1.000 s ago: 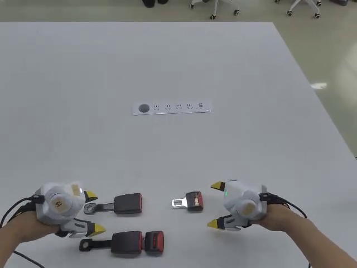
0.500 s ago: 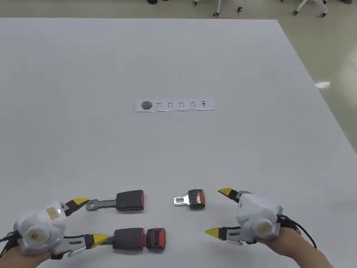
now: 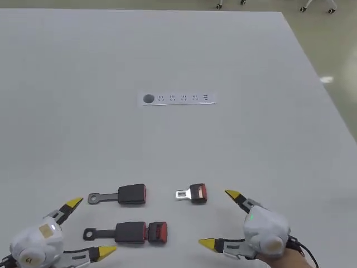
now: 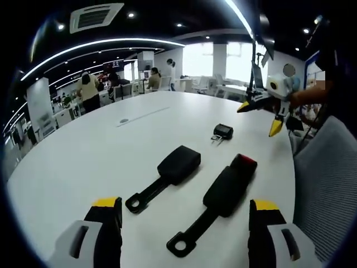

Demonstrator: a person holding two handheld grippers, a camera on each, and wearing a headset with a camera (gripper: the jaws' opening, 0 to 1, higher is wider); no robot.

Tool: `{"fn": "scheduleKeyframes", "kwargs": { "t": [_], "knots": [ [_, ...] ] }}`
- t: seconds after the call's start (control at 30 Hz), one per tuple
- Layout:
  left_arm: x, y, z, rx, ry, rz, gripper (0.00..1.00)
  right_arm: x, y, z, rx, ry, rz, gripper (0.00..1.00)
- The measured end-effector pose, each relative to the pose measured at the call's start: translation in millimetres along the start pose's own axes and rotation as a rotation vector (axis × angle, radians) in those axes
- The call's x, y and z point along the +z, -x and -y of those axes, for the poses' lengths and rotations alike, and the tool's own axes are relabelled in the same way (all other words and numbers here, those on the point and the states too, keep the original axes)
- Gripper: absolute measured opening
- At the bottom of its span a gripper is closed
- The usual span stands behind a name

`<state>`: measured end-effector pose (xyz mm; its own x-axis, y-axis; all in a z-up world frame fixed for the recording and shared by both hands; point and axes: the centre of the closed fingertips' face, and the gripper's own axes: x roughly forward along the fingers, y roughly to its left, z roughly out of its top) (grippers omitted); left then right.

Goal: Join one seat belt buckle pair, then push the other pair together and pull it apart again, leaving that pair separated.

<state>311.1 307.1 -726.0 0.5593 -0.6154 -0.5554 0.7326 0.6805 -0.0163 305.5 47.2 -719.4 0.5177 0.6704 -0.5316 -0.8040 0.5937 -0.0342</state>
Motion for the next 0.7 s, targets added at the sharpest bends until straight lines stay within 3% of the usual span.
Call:
{"fn": "scheduleKeyframes", "kwargs": {
  "t": [0.1,0.2,0.37,0.47,0.7],
  "knots": [
    [-2.5,-2.9,-2.7,0.013,0.017,0.001,1.00,-3.1,-4.1,-4.1,-0.015,-0.012,0.015,0.99],
    [-5.7,-5.1,-2.7,0.014,0.007,0.003,1.00,-6.1,-6.3,-6.3,-0.024,-0.011,0.021,0.99],
    [-1.1,-6.2,-3.5,0.016,0.025,0.055,1.00,-8.8,-6.8,-9.6,-0.022,-0.026,0.032,0.99],
    [-5.1,-6.5,-2.9,0.014,0.014,0.039,1.00,-8.2,-6.0,-10.2,-0.021,-0.034,0.032,0.99],
    [-5.0,-6.8,1.7,-0.005,0.014,0.050,1.00,-8.4,-6.0,-8.8,-0.019,-0.022,0.037,0.99]
  ]
}}
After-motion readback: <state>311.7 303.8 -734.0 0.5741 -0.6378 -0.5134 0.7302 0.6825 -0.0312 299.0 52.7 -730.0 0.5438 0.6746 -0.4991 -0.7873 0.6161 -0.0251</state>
